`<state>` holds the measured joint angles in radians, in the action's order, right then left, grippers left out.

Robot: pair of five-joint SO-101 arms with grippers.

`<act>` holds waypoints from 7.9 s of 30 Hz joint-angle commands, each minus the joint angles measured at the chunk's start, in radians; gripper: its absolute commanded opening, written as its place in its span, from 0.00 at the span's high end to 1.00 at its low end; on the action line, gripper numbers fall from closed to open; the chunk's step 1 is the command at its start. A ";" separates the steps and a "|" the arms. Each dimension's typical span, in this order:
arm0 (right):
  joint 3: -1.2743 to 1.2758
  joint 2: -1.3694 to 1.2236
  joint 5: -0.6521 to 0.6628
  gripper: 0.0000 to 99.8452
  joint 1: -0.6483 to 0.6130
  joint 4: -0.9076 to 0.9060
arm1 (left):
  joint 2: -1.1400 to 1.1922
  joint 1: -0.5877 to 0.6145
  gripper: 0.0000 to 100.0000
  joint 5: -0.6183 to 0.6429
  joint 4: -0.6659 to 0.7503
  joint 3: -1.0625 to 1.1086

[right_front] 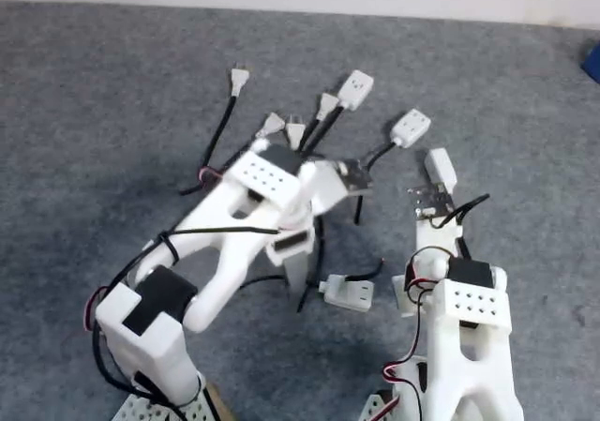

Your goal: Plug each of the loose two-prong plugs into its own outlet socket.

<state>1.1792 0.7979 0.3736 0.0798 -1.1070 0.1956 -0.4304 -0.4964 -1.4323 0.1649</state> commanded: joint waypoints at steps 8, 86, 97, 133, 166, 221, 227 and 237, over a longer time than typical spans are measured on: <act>-0.004 0.022 -0.005 0.56 -0.012 0.005 | 0.004 0.053 0.62 -0.066 -0.021 -0.051; 0.016 0.021 -0.006 0.56 -0.051 0.012 | 0.186 1.158 0.97 -0.164 -0.051 -1.110; 0.036 0.022 -0.006 0.56 -0.082 0.013 | 0.429 1.391 0.96 -0.190 0.144 -1.106; -1.115 -0.697 0.049 0.56 0.481 -0.265 | 0.487 0.271 0.60 0.385 -0.333 -1.425; -0.495 -0.676 0.049 0.56 0.274 0.114 | 0.487 0.054 0.60 0.390 0.043 -0.748; -0.180 -0.189 0.064 0.56 0.168 0.068 | 0.653 0.065 0.70 0.155 -0.334 -1.047; -0.180 -0.188 0.064 0.56 0.168 0.067 | 0.650 0.134 0.69 0.155 -0.275 -1.053; -0.180 -0.179 0.064 0.56 0.166 0.044 | 0.644 0.079 0.78 0.245 -0.054 -1.053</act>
<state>1.0058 0.5800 0.4258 0.2547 -1.0533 0.9106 -0.3122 -0.2754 -1.5321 -0.8784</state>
